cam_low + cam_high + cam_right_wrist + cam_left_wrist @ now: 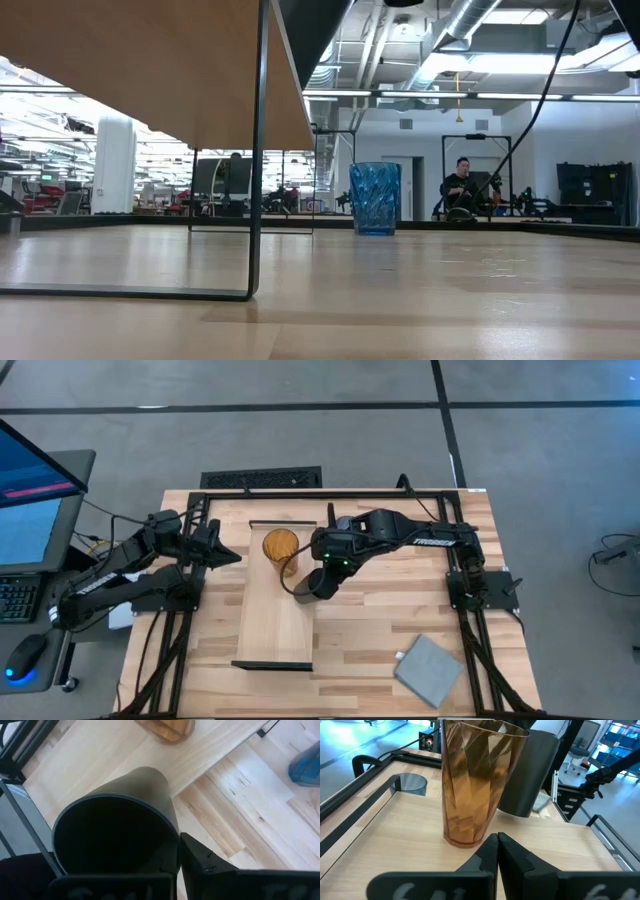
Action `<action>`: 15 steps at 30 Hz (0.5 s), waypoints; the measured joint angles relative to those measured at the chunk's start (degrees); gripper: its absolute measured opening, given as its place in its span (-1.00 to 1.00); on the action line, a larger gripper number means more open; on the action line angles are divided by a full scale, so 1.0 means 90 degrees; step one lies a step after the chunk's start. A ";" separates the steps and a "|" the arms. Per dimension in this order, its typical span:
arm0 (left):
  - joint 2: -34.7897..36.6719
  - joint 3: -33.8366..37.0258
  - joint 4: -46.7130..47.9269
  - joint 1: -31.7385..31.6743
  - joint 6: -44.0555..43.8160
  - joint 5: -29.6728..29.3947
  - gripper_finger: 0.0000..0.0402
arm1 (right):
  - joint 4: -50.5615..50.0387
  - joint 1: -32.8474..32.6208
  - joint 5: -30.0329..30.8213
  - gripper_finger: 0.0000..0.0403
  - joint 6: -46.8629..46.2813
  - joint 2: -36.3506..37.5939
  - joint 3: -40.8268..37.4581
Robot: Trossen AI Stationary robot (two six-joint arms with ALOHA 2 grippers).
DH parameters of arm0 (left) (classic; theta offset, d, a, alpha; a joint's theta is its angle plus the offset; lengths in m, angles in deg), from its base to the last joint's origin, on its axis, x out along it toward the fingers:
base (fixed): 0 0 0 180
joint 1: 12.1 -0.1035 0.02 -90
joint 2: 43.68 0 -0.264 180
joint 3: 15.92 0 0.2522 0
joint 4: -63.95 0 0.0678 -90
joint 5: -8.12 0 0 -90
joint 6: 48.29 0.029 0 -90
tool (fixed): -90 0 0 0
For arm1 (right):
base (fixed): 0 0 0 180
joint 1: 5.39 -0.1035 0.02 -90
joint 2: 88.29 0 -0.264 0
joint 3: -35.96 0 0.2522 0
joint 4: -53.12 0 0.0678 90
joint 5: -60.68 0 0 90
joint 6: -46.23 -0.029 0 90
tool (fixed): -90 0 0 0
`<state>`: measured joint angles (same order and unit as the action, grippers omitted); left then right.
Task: Stack small to large cups/mugs on shelf
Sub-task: Put the black cup on the shelf
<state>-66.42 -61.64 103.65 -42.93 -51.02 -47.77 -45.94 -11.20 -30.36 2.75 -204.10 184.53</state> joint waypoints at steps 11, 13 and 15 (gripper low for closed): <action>0.0000 0.0000 0.0002 0.0000 -0.0005 0.0000 -1.00 | 0.0014 -0.0005 -0.0057 -0.83 0.0032 -0.0104 -0.0012; 0.0002 0.0000 0.0004 -0.0002 -0.0005 -0.0001 -1.00 | 0.0060 -0.0005 -0.0070 -0.82 0.0082 -0.0132 0.0004; 0.0001 0.0000 0.0005 -0.0001 -0.0005 -0.0001 -1.00 | 0.0099 -0.0007 -0.0077 -0.81 0.0102 -0.0183 -0.0003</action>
<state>-66.41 -61.64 103.69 -42.94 -51.06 -47.78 -45.05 -11.26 -31.06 3.67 -205.75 184.50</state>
